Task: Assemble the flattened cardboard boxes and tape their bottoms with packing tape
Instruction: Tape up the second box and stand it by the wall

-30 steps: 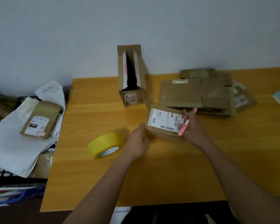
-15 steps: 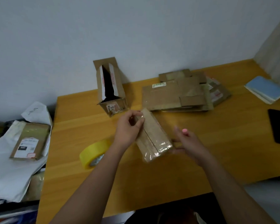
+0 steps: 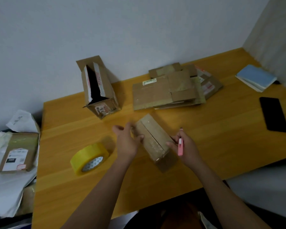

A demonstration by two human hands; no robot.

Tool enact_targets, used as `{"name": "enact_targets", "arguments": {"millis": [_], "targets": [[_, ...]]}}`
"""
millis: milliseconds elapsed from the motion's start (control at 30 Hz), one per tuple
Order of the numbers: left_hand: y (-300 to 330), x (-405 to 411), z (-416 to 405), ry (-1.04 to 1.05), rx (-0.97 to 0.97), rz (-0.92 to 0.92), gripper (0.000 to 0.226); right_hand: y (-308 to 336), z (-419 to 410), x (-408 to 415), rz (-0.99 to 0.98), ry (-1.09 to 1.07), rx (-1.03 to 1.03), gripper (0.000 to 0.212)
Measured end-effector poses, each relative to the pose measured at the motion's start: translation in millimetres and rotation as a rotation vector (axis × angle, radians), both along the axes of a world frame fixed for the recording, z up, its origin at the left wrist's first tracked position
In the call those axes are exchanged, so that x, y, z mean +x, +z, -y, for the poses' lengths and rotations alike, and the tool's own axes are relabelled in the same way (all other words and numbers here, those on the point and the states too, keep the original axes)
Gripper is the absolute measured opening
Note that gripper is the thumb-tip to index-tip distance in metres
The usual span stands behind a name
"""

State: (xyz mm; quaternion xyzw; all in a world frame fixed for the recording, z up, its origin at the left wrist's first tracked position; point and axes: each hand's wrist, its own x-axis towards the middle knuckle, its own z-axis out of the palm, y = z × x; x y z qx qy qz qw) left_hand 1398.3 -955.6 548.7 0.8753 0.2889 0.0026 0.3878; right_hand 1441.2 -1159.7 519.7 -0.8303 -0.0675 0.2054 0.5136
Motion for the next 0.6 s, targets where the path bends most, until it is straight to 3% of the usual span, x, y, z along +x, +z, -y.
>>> {"name": "enact_targets", "arguments": {"millis": [33, 133, 267, 433, 600], "targets": [[0, -2, 5, 0.070, -0.013, 0.002, 0.032, -1, 0, -1, -0.004, -0.034, -0.003, 0.037], [2, -7, 20, 0.135, -0.328, 0.032, 0.021, -1, -8, -8, 0.033, -0.139, -0.042, 0.034], [11, 2, 23, 0.116, -0.588, 0.066, 0.041, 3, -28, -18, -0.001, -0.296, -0.021, 0.034], [-1, -2, 24, 0.079, -0.439, -0.102, 0.071, 1, -41, -26, -0.025, -0.345, 0.018, 0.038], [-22, -13, 30, 0.194, -0.463, 0.024, 0.043, -3, -39, -25, 0.029, -0.303, 0.020, 0.035]]}}
